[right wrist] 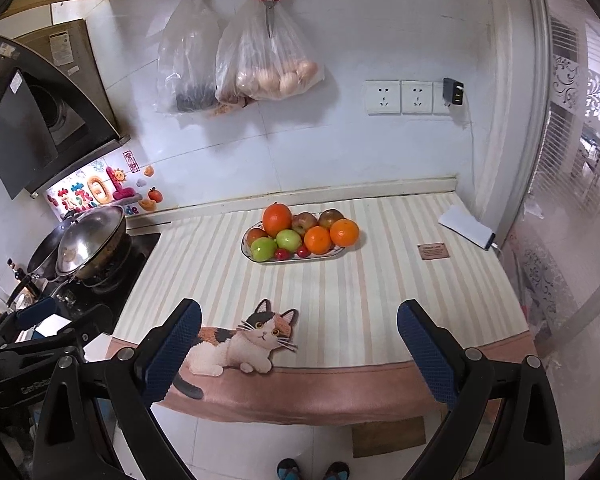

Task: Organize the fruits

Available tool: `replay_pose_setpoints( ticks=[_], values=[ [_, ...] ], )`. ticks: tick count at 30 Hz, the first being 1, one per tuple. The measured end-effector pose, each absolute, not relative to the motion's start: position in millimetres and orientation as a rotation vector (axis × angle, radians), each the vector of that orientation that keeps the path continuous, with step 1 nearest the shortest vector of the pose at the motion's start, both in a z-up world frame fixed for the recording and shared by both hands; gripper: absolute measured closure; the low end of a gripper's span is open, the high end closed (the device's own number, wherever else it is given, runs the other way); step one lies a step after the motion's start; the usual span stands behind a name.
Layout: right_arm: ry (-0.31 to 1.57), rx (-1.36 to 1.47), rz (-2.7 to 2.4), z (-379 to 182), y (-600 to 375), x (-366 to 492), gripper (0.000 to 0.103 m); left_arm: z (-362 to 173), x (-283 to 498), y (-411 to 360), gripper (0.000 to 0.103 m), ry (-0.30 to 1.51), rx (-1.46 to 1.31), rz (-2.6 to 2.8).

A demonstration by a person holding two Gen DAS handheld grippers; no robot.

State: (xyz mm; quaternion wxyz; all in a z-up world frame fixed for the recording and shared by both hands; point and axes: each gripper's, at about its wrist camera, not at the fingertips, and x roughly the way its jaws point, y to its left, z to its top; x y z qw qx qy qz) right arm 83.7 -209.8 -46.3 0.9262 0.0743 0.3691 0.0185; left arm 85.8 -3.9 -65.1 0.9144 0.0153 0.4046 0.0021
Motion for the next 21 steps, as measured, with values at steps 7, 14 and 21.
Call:
replay_pose_setpoints(
  ticks=[7, 14, 21],
  values=[
    [0.787, 0.162, 0.066, -64.3, -203.5, 113.2, 0.002, -78.0, 108.1, -4.0, 0.003, 0.87, 0.034, 0.016],
    [0.814, 0.163, 0.066, -78.7, -201.1, 126.7, 0.002, -87.3, 117.7, -7.5, 0.003, 0.889, 0.04, 0.012],
    [0.829, 0.149, 0.071, -85.3, -198.8, 130.3, 0.002, -89.7, 119.7, -8.7, 0.003, 0.896, 0.032, 0.002]
  ],
)
